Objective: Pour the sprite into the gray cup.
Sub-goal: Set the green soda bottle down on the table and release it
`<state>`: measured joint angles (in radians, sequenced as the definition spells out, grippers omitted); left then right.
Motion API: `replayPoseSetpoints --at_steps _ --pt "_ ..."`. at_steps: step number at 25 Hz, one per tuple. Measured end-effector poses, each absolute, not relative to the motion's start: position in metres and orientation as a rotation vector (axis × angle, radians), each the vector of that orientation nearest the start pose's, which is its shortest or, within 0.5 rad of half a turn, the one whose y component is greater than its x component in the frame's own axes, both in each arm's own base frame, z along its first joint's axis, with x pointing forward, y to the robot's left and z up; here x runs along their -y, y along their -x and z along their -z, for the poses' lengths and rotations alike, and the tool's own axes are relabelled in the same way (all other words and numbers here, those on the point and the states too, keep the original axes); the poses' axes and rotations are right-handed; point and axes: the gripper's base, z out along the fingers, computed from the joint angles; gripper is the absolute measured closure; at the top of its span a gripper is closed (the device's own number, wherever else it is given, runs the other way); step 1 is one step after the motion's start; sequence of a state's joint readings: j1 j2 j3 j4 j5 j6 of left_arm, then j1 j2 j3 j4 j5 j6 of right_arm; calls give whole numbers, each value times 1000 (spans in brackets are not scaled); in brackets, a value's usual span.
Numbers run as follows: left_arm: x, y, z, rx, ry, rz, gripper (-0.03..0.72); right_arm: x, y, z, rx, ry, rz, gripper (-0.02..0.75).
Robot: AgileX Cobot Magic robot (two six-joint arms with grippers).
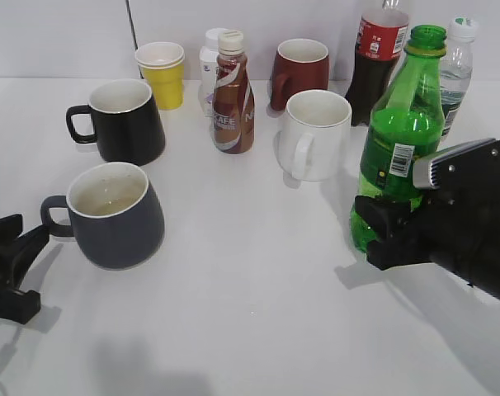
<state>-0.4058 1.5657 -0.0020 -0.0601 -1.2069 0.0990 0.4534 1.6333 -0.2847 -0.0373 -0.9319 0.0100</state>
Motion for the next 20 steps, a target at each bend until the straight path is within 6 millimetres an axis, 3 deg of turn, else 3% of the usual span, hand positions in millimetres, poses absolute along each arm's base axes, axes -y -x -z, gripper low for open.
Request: replayPoseSetpoints --at_steps 7,14,20 --pt "62 -159 -134 -1801 -399 175 411 -110 -204 -134 -1788 535 -377 396" --pt "62 -159 -134 -1801 -398 175 411 -103 -199 -133 -1759 462 -361 172" --pt "63 -158 -134 -1800 -404 184 411 -102 -200 -135 -1738 444 -350 138"
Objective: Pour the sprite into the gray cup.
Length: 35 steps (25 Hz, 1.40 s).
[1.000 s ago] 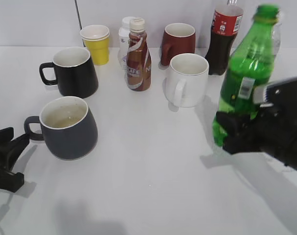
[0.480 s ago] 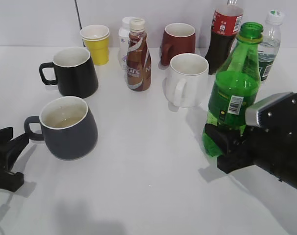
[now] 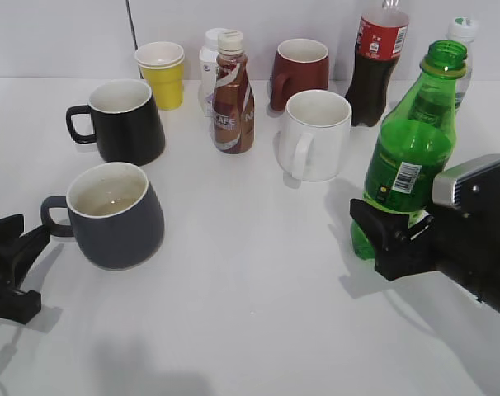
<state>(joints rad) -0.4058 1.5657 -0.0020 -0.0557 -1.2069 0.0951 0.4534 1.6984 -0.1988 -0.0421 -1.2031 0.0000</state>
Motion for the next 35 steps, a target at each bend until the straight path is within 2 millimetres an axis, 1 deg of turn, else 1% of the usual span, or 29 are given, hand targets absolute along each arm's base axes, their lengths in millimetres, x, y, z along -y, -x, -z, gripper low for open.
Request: replayPoseSetpoints --at_steps 4,7,9,12,16,20,24,28,30,33,35 --pt "63 -158 -134 -1801 -392 194 411 -101 -200 -144 -1698 441 -349 136" --pt "63 -158 -137 -1787 -384 201 411 -100 -198 -157 -1634 448 -335 134" --pt "65 -161 -143 -1749 -378 209 411 -98 -197 -169 -1581 430 -328 134" --pt "68 -167 -158 -1681 -355 220 412 -95 -196 -185 -1537 406 -305 132" --pt "70 -172 -174 -1674 -341 229 412 -95 -194 -204 -1502 416 -289 132" --pt "73 -177 -191 -1680 -339 240 412 -96 -198 -222 -1495 417 -287 132" --pt "79 -184 -215 -1730 -385 251 412 -100 -198 -245 -1459 457 -289 132" --pt "82 -187 -257 -1760 -411 254 412 -97 -194 -276 -1483 471 -274 132" --pt "81 -184 -281 -1742 -445 239 412 -93 -187 -295 -1521 481 -261 132" --pt "77 -175 -307 -1745 -476 214 412 -84 -170 -325 -1566 488 -244 141" --pt "73 -166 -317 -1771 -482 205 412 -76 -156 -345 -1589 490 -234 141"
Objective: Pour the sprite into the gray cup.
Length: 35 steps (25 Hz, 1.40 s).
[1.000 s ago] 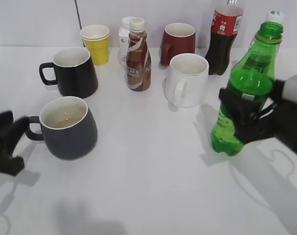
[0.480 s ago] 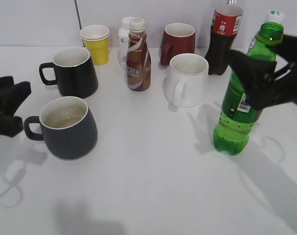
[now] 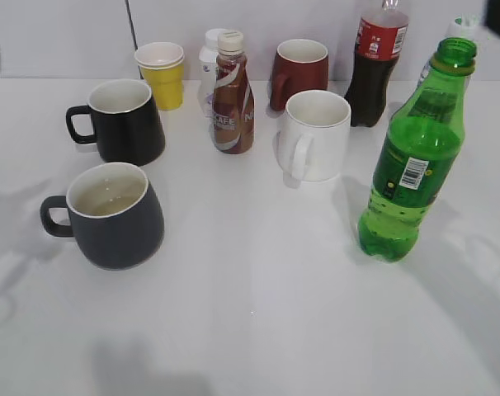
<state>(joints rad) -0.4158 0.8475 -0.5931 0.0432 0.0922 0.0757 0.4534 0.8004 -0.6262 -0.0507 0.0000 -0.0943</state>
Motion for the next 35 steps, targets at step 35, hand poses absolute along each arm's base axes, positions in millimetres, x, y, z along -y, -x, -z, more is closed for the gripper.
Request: replayPoseSetpoints --at_steps 35 --pt "-11 6 -282 -2005 -304 143 182 5 2 -278 -2029 454 -233 143"
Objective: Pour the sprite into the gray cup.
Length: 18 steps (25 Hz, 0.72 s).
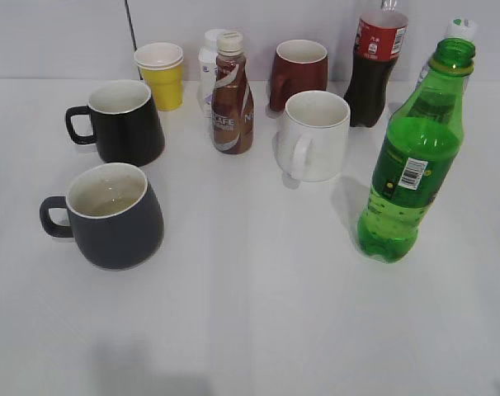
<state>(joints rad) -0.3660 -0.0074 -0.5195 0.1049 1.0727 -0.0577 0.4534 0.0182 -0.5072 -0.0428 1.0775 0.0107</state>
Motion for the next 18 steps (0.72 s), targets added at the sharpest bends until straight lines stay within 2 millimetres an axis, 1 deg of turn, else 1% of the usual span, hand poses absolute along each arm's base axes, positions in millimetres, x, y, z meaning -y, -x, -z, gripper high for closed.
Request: replayPoseSetpoints --at_steps 12,15,18 --pt "-11 5 -282 -2001 -298 139 193 4 0 -279 -2004 442 -235 162" --pt "-11 6 -282 -2007 -250 109 199 4 0 -279 -2012 373 -193 163" --pt "-10 7 -282 -2014 -162 53 202 4 1 -279 -2025 248 -117 163"
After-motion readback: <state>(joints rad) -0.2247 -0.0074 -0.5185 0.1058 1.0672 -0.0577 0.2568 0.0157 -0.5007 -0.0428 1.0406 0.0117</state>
